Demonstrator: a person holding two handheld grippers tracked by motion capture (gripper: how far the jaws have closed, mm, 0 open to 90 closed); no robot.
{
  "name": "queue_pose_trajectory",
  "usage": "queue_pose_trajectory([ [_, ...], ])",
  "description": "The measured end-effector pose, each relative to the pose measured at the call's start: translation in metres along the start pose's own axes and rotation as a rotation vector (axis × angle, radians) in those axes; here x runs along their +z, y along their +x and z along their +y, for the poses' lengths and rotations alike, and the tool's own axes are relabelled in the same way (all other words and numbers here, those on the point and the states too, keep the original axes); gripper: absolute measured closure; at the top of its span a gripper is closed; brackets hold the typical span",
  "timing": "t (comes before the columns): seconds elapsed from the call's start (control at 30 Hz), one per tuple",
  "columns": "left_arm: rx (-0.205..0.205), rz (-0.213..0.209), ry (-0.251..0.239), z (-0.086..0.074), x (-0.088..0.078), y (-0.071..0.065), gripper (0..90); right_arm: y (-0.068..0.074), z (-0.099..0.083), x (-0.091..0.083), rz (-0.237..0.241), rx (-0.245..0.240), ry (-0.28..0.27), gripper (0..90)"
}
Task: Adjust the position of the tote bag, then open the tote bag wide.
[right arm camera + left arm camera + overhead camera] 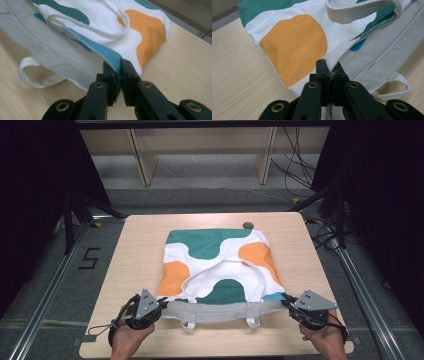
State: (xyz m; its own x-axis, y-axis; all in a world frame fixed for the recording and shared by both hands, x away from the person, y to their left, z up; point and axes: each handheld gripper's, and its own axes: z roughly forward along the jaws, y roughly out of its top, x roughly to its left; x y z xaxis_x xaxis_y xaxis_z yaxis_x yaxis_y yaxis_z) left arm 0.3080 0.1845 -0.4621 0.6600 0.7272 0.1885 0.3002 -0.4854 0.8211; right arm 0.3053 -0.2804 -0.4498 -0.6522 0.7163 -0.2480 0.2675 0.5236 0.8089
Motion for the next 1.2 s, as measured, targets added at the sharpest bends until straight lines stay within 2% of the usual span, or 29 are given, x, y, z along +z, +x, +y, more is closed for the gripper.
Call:
queue_pose_trajectory([
  [0.03,-0.030,0.006,-0.008,0.000,0.000,-0.002,86.9,0.000,0.001,-0.002,-0.006,0.006,0.000,84.5],
  [0.07,-0.002,0.005,0.013,0.001,-0.003,-0.001,86.9,0.000,0.001,-0.003,-0.006,0.012,-0.004,84.8],
  [0.1,0.017,0.006,0.006,0.002,-0.003,0.000,86.9,0.000,0.002,-0.003,-0.006,0.003,-0.011,85.0],
  [0.13,-0.045,0.007,-0.007,0.002,-0.003,-0.004,86.9,0.001,0.003,-0.005,-0.008,0.014,-0.013,85.2],
  [0.17,-0.037,0.003,-0.008,0.003,-0.005,-0.002,86.9,0.001,0.004,-0.006,-0.010,0.018,-0.018,85.3],
  [0.2,-0.005,0.002,-0.012,0.005,-0.006,0.001,87.0,0.000,0.005,-0.006,-0.010,0.009,-0.031,85.3],
  [0.23,-0.041,0.011,-0.018,0.005,-0.008,-0.001,87.0,0.000,0.006,-0.007,-0.015,0.015,-0.038,85.4],
  [0.3,-0.031,0.009,-0.028,0.009,-0.011,0.002,87.1,-0.001,0.010,-0.010,-0.023,0.008,-0.045,85.5],
  [0.33,-0.022,0.009,-0.036,0.012,-0.012,0.004,87.1,-0.003,0.013,-0.011,-0.036,-0.021,-0.058,85.7],
  [0.37,-0.044,0.013,-0.046,0.014,-0.012,0.004,87.1,-0.002,0.016,-0.013,-0.047,-0.031,-0.052,85.7],
  [0.4,-0.031,0.019,-0.056,0.017,-0.014,0.006,87.1,-0.003,0.019,-0.014,-0.052,-0.038,-0.058,85.7],
  [0.5,-0.032,0.028,-0.091,0.026,-0.021,0.012,87.2,-0.006,0.027,-0.019,-0.048,-0.040,-0.082,85.8],
  [0.53,-0.039,0.019,-0.115,0.030,-0.023,0.014,87.2,-0.007,0.030,-0.020,-0.044,-0.036,-0.090,85.8],
  [0.57,-0.030,0.025,-0.133,0.035,-0.027,0.016,87.2,-0.008,0.033,-0.022,-0.048,-0.039,-0.101,85.9],
  [0.67,-0.021,0.031,-0.167,0.046,-0.033,0.019,87.2,-0.013,0.043,-0.028,-0.059,-0.057,-0.119,86.1],
  [0.73,-0.031,0.036,-0.190,0.053,-0.037,0.020,87.2,-0.015,0.051,-0.033,-0.076,-0.058,-0.142,86.2],
  [0.87,-0.036,0.062,-0.236,0.069,-0.048,0.026,87.3,-0.020,0.072,-0.046,-0.111,-0.078,-0.176,86.5],
  [0.9,-0.038,0.066,-0.244,0.072,-0.050,0.027,87.3,-0.022,0.079,-0.049,-0.130,-0.097,-0.195,86.7],
  [0.97,-0.036,0.071,-0.261,0.077,-0.055,0.030,87.3,-0.024,0.087,-0.053,-0.133,-0.101,-0.210,86.8],
  [1.1,-0.035,0.085,-0.310,0.091,-0.066,0.035,87.5,-0.028,0.104,-0.063,-0.146,-0.143,-0.223,87.0],
  [1.13,-0.024,0.089,-0.343,0.101,-0.074,0.037,87.5,-0.029,0.108,-0.066,-0.151,-0.151,-0.216,87.0],
  [1.17,-0.024,0.089,-0.343,0.101,-0.074,0.037,87.5,-0.029,0.108,-0.066,-0.151,-0.151,-0.216,87.0],
  [1.2,-0.022,0.090,-0.357,0.106,-0.077,0.037,87.5,-0.031,0.120,-0.074,-0.176,-0.171,-0.222,87.1],
])
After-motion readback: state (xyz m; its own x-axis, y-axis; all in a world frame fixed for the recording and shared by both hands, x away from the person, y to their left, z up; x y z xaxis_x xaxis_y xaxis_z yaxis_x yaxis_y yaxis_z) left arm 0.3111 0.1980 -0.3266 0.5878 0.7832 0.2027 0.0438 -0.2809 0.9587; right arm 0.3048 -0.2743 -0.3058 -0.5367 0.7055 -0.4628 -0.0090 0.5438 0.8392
